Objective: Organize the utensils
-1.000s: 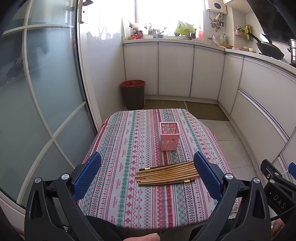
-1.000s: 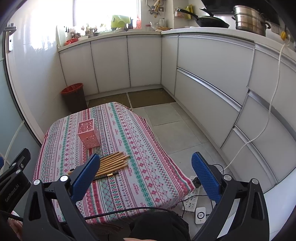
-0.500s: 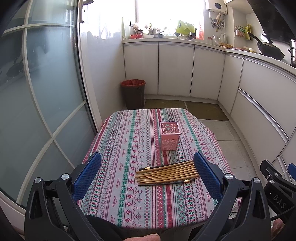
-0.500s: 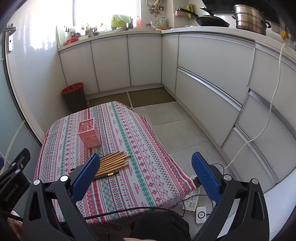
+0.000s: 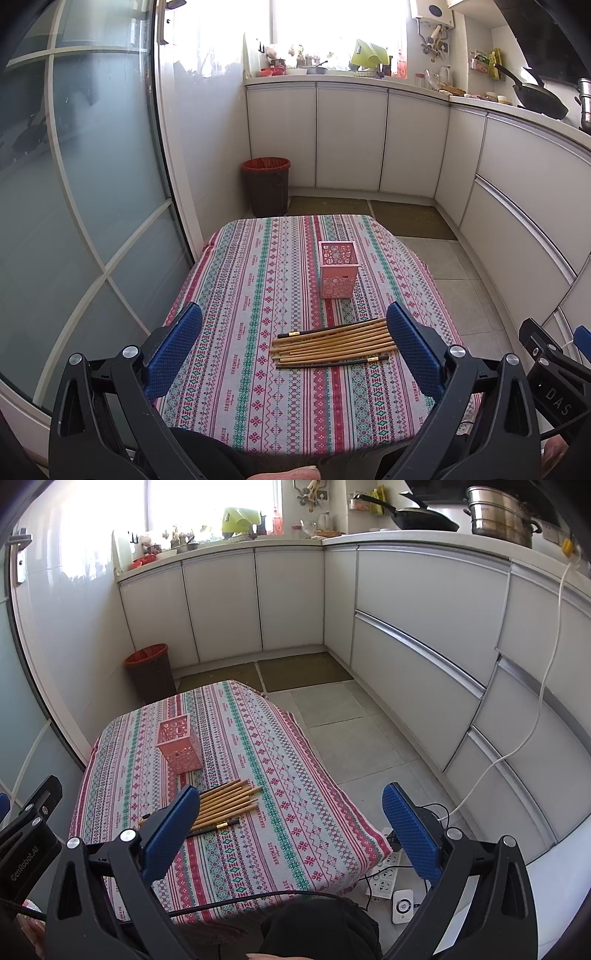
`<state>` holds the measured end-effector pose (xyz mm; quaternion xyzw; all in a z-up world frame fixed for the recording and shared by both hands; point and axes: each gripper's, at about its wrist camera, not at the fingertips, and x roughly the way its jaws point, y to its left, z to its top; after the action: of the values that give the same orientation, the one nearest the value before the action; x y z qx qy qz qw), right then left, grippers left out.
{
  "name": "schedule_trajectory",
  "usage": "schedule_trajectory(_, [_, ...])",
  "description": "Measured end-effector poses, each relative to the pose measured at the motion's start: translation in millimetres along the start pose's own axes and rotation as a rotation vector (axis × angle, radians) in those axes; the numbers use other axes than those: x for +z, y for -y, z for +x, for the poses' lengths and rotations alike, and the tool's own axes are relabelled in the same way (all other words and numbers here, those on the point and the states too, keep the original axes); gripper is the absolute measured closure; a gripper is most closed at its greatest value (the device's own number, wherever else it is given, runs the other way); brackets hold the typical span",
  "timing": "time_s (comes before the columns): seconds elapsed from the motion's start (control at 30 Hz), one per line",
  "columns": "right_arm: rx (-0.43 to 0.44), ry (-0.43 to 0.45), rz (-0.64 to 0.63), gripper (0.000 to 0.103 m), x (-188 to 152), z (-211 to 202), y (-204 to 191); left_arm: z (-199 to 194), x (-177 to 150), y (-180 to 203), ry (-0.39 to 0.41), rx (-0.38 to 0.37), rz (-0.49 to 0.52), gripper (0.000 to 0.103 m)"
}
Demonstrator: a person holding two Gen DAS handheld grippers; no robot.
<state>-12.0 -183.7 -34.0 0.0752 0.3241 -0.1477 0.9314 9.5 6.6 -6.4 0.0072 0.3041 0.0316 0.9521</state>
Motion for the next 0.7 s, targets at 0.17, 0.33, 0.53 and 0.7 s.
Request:
schedule_trajectory(0.17, [0.001,-0.002,-0.001,0.007,-0.1,0.1,0.4,1.5,-1.2,0.9,-0.005,0.002,-0.001,0.007])
schedule_trajectory(0.33, [0.001,-0.004,-0.002,0.007,-0.5,0.4,-0.2,2.2,-0.8,1.3,-0.010,0.004,-0.002,0.007])
schedule_trajectory(0.53, [0.003,-0.008,-0.003,0.007,-1.3,1.7,-0.8,2.3,-0.6,2.1,-0.014,0.003,-0.004,0.007])
schedule_trajectory(0.7, [0.004,-0.012,-0.002,0.007,-2.0,2.5,-1.7,3.1,-0.6,2.4,-0.016,0.003,-0.004,0.007])
